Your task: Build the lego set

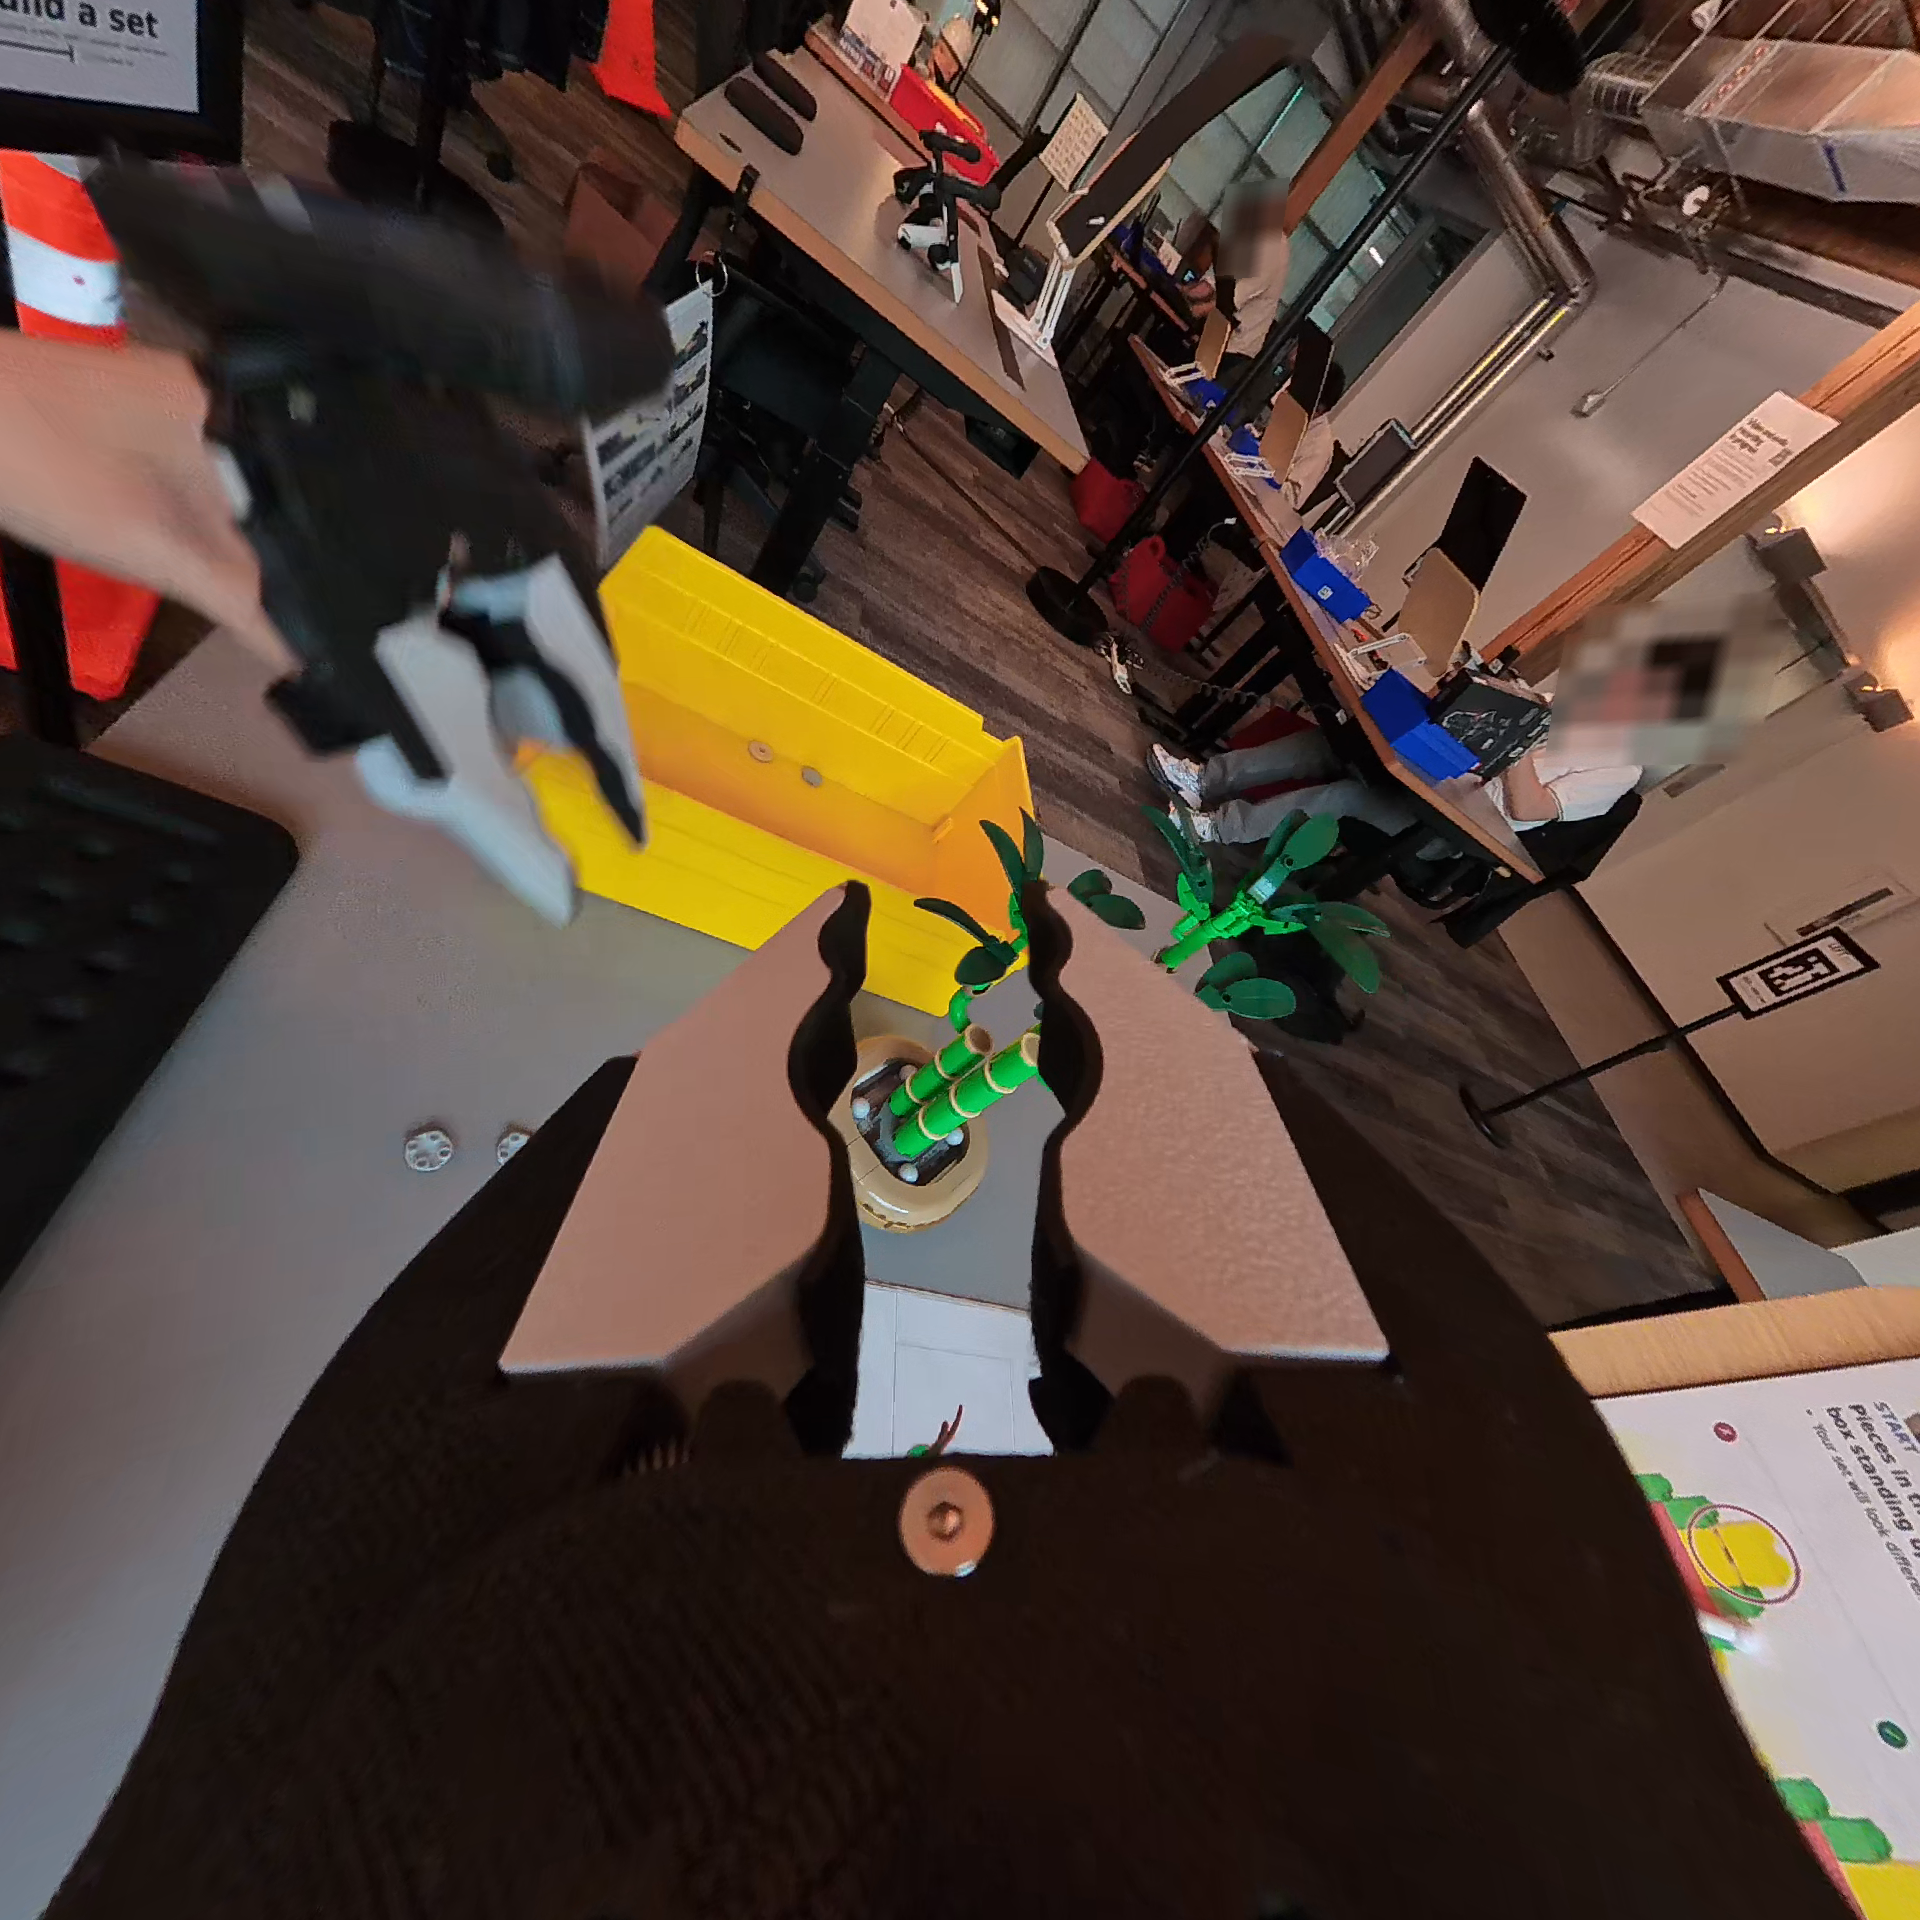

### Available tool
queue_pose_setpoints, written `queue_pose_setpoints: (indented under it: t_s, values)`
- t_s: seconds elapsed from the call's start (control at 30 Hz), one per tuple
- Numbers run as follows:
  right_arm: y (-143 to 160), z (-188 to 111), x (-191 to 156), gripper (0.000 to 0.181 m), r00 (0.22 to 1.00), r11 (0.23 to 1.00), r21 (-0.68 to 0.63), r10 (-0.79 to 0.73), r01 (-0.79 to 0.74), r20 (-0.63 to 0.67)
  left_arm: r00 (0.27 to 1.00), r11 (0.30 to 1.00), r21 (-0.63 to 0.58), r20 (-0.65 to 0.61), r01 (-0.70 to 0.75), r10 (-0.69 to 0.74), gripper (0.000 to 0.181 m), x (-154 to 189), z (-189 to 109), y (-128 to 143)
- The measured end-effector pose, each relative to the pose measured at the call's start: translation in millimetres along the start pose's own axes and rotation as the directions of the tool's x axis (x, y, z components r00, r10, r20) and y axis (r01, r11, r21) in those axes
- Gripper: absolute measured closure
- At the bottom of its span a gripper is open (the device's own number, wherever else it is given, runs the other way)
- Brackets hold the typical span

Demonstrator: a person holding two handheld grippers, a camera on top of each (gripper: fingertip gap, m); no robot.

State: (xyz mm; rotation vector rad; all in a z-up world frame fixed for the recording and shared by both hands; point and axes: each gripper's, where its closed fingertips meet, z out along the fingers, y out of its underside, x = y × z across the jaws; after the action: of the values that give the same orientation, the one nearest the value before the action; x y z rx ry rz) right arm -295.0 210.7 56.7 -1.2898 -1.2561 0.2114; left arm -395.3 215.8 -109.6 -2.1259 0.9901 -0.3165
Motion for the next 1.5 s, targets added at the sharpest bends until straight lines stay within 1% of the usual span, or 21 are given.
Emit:
queue_pose_setpoints:
  t_s: [0.03, 0.1, 0.13, 0.17, 0.2, 0.27, 0.37, 0.43, 0.47, 0.53, 0.6, 0.63, 0.77, 0.87, 0.9, 0.97, 1.1, 1.17, 1.23, 1.3, 1.5]
  values:
    - [-0.6, -0.5, 0.5, 0.151, 1.000, 1.000, 0.006, 0.002, -0.002, -0.001, 0.998, 0.996, 0.086, 0.054, 0.038, -0.042, 0.139, -21.3, -17.7, -13.5]
    - [-1.4, -0.3, 0.3, 0.151, 1.000, 1.000, 0.011, 0.002, -0.002, 0.002, 0.976, 0.972, 0.226, 0.187, 0.070, -0.113, 0.128, -69.7, -50.6, -31.7]
    - [-1.4, 0.3, -0.3, 0.151, 1.000, 1.000, 0.010, 0.000, 0.000, 0.004, 0.954, 0.962, 0.263, 0.263, 0.075, -0.146, 0.129, -94.2, -63.4, -33.5]
    - [-0.9, 1.1, -1.0, 0.151, 1.000, 1.000, 0.006, -0.003, 0.003, 0.007, 0.930, 0.960, 0.268, 0.328, 0.079, -0.168, 0.135, -115.3, -72.4, -30.6]
    - [-0.1, 2.1, -1.7, 0.151, 1.000, 1.000, 0.001, -0.007, 0.007, 0.009, 0.914, 0.966, 0.247, 0.368, 0.077, -0.167, 0.137, -130.6, -76.3, -25.9]
    - [1.7, 3.8, -3.1, 0.151, 1.000, 1.000, -0.011, -0.012, 0.013, 0.013, 0.896, 0.979, 0.176, 0.412, 0.101, -0.166, 0.141, -154.6, -71.9, -15.1]
    - [4.0, 5.7, -3.9, 0.151, 1.000, 1.000, -0.025, -0.016, 0.017, 0.015, 0.896, 0.984, 0.019, 0.411, 0.174, -0.167, 0.147, -182.8, -43.9, 8.1]
    - [4.5, 6.8, -4.5, 0.151, 1.000, 1.000, -0.026, -0.015, 0.016, 0.019, 0.889, 0.976, -0.123, 0.445, 0.182, -0.110, 0.151, -205.5, -25.0, 26.9]
    - [5.2, 7.6, -4.6, 0.151, 1.000, 0.999, -0.028, -0.015, 0.016, 0.021, 0.890, 0.967, -0.206, 0.454, 0.149, -0.041, 0.154, -214.7, -16.0, 35.4]
    - [7.8, 9.9, -4.5, 0.151, 1.000, 0.999, -0.037, -0.013, 0.014, 0.024, 0.886, 0.927, -0.375, 0.439, 0.033, 0.146, 0.156, -229.1, 0.8, 49.7]
    - [11.1, 12.5, -4.2, 0.151, 1.000, 0.999, -0.048, -0.009, 0.010, 0.027, 0.852, 0.852, -0.515, 0.402, -0.094, 0.336, 0.157, -242.8, 14.5, 59.2]
    - [12.8, 14.1, -4.1, 0.151, 1.000, 0.999, -0.054, -0.007, 0.008, 0.029, 0.838, 0.812, -0.562, 0.361, -0.156, 0.410, 0.156, -246.2, 22.8, 62.0]
    - [19.4, 18.9, -5.0, 0.151, 0.999, 0.997, -0.082, -0.004, 0.007, 0.036, 0.792, 0.676, -0.651, 0.183, -0.346, 0.582, 0.157, -251.6, 54.5, 67.1]
    - [23.5, 21.4, -7.2, 0.151, 0.999, 0.995, -0.103, -0.012, 0.016, 0.045, 0.730, 0.526, -0.731, 0.056, -0.434, 0.681, 0.157, -259.6, 64.0, 76.4]
    - [24.3, 22.1, -7.9, 0.151, 0.999, 0.994, -0.107, -0.013, 0.018, 0.049, 0.714, 0.481, -0.753, 0.022, -0.448, 0.699, 0.154, -263.1, 65.7, 79.5]
    - [25.7, 23.7, -9.1, 0.151, 0.998, 0.994, -0.110, -0.012, 0.018, 0.056, 0.706, 0.417, -0.785, -0.036, -0.458, 0.708, 0.150, -268.7, 68.3, 85.9]
    - [29.5, 26.3, -10.4, 0.151, 0.998, 0.992, -0.123, -0.008, 0.017, 0.067, 0.697, 0.351, -0.801, -0.111, -0.484, 0.708, 0.144, -273.4, 75.4, 90.8]
    - [31.6, 26.8, -10.8, 0.151, 0.997, 0.991, -0.131, -0.009, 0.018, 0.070, 0.693, 0.340, -0.800, -0.125, -0.494, 0.710, 0.143, -275.0, 79.3, 89.6]
    - [33.2, 27.3, -11.3, 0.151, 0.997, 0.991, -0.136, -0.006, 0.016, 0.075, 0.705, 0.345, -0.797, -0.137, -0.495, 0.695, 0.144, -275.8, 83.1, 89.8]
    - [34.6, 27.8, -11.8, 0.151, 0.997, 0.990, -0.142, -0.006, 0.017, 0.078, 0.711, 0.334, -0.801, -0.155, -0.497, 0.686, 0.143, -279.4, 85.3, 92.1]
    - [41.0, 31.8, -17.3, 0.151, 0.994, 0.985, -0.173, -0.008, 0.027, 0.105, 0.723, 0.273, -0.825, -0.217, -0.494, 0.656, 0.157, -284.3, 89.3, 96.6]
